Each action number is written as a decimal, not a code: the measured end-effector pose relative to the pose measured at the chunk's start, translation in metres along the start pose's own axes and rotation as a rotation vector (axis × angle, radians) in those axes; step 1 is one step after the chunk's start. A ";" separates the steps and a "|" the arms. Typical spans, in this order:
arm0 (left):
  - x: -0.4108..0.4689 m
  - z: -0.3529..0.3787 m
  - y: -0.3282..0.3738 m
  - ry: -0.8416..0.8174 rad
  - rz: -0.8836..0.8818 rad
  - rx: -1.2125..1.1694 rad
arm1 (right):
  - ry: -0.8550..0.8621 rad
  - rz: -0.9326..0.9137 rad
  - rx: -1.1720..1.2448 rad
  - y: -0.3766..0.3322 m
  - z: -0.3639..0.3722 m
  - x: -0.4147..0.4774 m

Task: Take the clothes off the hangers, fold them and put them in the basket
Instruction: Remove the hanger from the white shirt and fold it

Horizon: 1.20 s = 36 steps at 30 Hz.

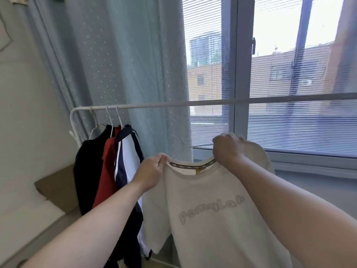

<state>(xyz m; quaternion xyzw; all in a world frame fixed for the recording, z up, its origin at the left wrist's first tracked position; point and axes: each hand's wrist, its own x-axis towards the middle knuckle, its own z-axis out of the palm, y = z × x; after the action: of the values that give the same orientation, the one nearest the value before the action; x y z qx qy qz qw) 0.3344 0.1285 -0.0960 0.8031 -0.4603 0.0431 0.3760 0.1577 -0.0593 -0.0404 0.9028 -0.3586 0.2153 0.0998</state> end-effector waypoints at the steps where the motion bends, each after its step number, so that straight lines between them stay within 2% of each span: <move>1: 0.000 0.002 0.009 0.024 0.029 -0.001 | 0.004 -0.033 -0.012 -0.005 0.004 -0.001; 3: 0.003 0.006 0.026 0.100 0.053 -0.027 | 0.020 -0.072 0.002 -0.016 0.011 -0.003; 8: 0.006 0.007 0.028 0.271 -0.042 -0.097 | -0.005 -0.073 0.202 -0.042 0.016 -0.001; 14: 0.000 -0.012 0.021 0.328 -0.113 0.083 | -0.073 -0.163 0.361 -0.081 0.023 0.001; 18: -0.002 -0.041 0.002 0.406 -0.194 0.207 | -0.056 -0.279 0.445 -0.106 0.029 0.002; 21: -0.008 -0.071 -0.014 0.461 -0.221 0.267 | -0.077 -0.253 0.549 -0.118 0.037 0.009; 30: -0.047 -0.141 -0.061 0.636 -0.395 0.331 | -0.279 -0.119 1.144 -0.171 0.047 0.016; 36: -0.083 -0.175 -0.078 0.761 -0.558 0.410 | -0.519 -0.145 1.322 -0.210 0.045 0.007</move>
<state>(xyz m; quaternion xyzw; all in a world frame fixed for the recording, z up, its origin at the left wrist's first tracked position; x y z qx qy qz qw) 0.3959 0.3224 -0.0496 0.8800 -0.0411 0.3197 0.3488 0.3215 0.0736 -0.0831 0.8180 -0.1043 0.1586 -0.5429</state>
